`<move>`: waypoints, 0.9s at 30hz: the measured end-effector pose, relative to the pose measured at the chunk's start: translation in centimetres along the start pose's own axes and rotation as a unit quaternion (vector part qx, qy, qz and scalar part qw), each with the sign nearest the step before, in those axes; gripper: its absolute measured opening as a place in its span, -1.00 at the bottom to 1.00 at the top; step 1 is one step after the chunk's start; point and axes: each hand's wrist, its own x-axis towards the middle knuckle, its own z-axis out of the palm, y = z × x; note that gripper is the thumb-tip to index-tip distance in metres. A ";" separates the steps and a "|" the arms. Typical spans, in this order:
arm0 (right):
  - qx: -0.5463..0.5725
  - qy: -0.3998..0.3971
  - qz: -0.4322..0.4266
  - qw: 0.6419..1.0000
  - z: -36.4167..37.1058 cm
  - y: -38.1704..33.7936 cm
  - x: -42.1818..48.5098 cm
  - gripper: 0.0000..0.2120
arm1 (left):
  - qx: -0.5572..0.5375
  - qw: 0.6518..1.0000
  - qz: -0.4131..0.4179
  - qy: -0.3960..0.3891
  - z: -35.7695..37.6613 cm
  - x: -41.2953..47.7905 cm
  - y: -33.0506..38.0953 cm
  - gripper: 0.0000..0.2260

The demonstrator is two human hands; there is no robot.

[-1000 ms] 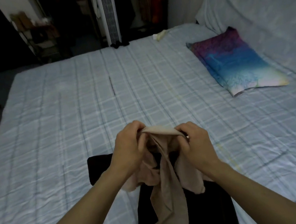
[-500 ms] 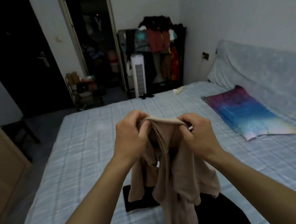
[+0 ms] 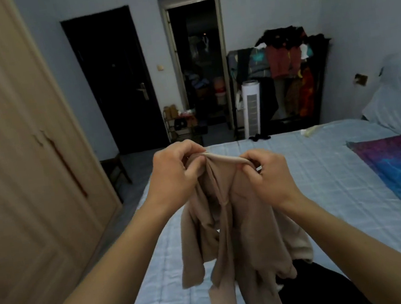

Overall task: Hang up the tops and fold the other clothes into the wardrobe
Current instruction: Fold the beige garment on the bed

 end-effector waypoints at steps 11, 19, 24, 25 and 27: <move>0.043 -0.058 -0.039 0.997 7.1 -6.6 1.4 -0.86 | 0.082 0.997 -0.007 -0.003 -10.4 0.1 -1.2 -0.91; 0.024 -0.062 -0.034 0.997 14.5 -12.5 1.9 -0.86 | 0.013 0.999 -0.048 -0.020 -17.0 -0.2 -6.6 -0.87; 0.018 -0.048 -0.016 0.999 18.7 -16.0 1.8 -0.90 | -0.024 0.997 -0.065 -0.034 -20.2 0.2 -10.6 -0.88; 0.018 -0.036 -0.017 0.999 19.3 -16.6 1.5 -0.92 | -0.028 0.997 -0.070 -0.035 -20.5 0.2 -11.2 -0.88; 0.015 -0.017 -0.021 1.000 20.2 -17.7 0.8 -0.92 | -0.036 0.996 -0.081 -0.032 -20.9 0.1 -12.4 -0.88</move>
